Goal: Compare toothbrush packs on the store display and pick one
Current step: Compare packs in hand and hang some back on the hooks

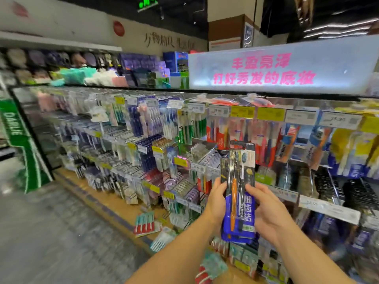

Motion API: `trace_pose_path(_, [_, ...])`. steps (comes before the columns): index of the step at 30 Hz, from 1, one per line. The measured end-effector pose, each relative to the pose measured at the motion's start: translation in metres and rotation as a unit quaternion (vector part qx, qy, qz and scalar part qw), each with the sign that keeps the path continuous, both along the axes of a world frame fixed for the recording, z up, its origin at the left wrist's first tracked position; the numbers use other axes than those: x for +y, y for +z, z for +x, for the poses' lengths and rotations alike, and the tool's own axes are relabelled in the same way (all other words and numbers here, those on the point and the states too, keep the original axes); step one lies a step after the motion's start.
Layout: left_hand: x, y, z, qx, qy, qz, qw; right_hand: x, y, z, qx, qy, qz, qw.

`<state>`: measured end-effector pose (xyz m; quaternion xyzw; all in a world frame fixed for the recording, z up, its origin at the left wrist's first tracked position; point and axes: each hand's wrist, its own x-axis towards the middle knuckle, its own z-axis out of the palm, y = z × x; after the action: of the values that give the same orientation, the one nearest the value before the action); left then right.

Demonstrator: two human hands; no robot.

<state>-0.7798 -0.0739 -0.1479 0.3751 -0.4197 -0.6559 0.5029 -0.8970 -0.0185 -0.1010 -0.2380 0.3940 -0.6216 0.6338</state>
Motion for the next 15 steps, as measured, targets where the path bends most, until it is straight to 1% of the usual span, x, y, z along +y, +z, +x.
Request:
trace_pose_path(2, [-0.01, -0.001, 0.025, 0.007, 0.012, 0.005, 1.0, -0.01, 0.003, 0.024, -0.001, 0.016, 0.002, 1.0])
trace_pose_path(5, [-0.021, 0.001, 0.06, 0.013, 0.055, 0.016, 0.998, -0.026, 0.003, 0.058, 0.011, 0.04, 0.006, 0.999])
trace_pose_path(10, [-0.031, 0.006, 0.116, 0.045, 0.063, 0.004, 0.997, -0.049, 0.001, 0.113, 0.024, 0.072, 0.008, 0.997])
trace_pose_path(15, [-0.038, 0.008, 0.171, 0.025, 0.09, 0.0, 0.996, -0.072, -0.007, 0.166, 0.028, 0.095, 0.014, 0.995])
